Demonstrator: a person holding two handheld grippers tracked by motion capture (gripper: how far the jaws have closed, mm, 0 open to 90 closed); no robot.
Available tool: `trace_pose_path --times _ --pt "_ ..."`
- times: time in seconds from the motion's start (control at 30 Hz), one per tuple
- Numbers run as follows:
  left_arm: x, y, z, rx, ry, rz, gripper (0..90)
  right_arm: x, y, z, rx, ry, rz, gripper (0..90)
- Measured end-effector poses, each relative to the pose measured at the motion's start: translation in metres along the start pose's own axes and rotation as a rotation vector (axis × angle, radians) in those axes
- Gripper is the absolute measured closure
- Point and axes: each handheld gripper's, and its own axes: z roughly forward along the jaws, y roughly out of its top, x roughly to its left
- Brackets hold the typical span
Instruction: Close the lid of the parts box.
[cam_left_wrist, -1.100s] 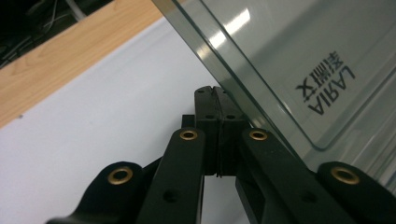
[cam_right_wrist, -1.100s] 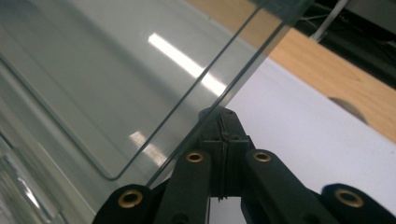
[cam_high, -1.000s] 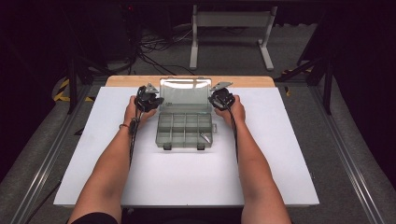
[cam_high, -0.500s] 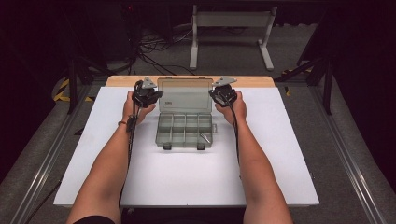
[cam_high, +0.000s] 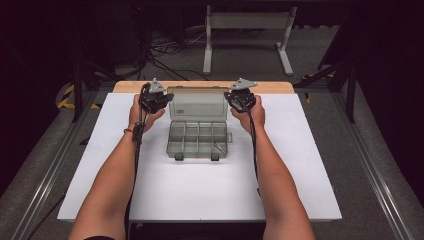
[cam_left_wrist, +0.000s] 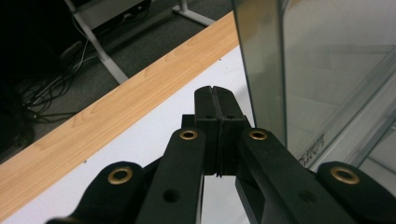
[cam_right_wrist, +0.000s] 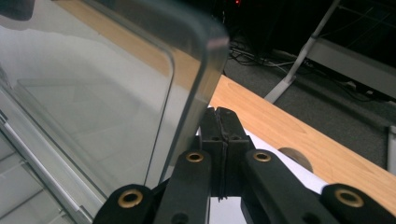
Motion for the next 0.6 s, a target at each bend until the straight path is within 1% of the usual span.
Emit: trace_pose_path --times 0.03,0.07,0.1,0.23,0.33,0.4,0.47,0.53,0.57,0.6 --pt "0.0 0.001 -0.002 -0.012 -0.003 -0.004 89.6 0.0 0.001 -0.002 -0.002 -0.001 -0.004 90.0" --pt "-0.001 0.003 -0.005 -0.013 0.011 0.006 89.6 0.001 0.002 -0.004 -0.008 -0.004 -0.006 90.0" --pt "-0.001 0.004 -0.006 -0.014 0.009 0.01 89.6 0.002 0.004 -0.006 -0.018 -0.004 -0.001 90.0" --pt "-0.003 0.01 -0.015 -0.03 0.014 0.024 89.6 0.004 0.007 -0.014 -0.029 -0.014 -0.014 90.0" --pt "-0.004 0.013 -0.02 -0.037 0.018 0.031 89.6 0.004 0.009 -0.017 -0.034 -0.015 -0.012 90.0" --pt "-0.005 0.015 -0.024 -0.043 0.016 0.035 89.6 0.006 0.011 -0.02 -0.042 -0.024 -0.019 90.0" --pt "-0.006 0.017 -0.027 -0.043 0.02 0.042 89.6 0.006 0.012 -0.023 -0.047 -0.02 -0.021 90.0" --pt "-0.006 0.019 -0.03 -0.045 0.024 0.056 89.6 0.007 0.013 -0.026 -0.044 -0.027 -0.025 90.0" --pt "-0.007 0.02 -0.031 -0.046 0.028 0.056 89.6 0.007 0.014 -0.027 -0.046 -0.026 -0.028 90.0" --pt "-0.008 0.021 -0.032 -0.049 0.024 0.053 89.6 0.008 0.014 -0.028 -0.048 -0.024 -0.029 90.0"
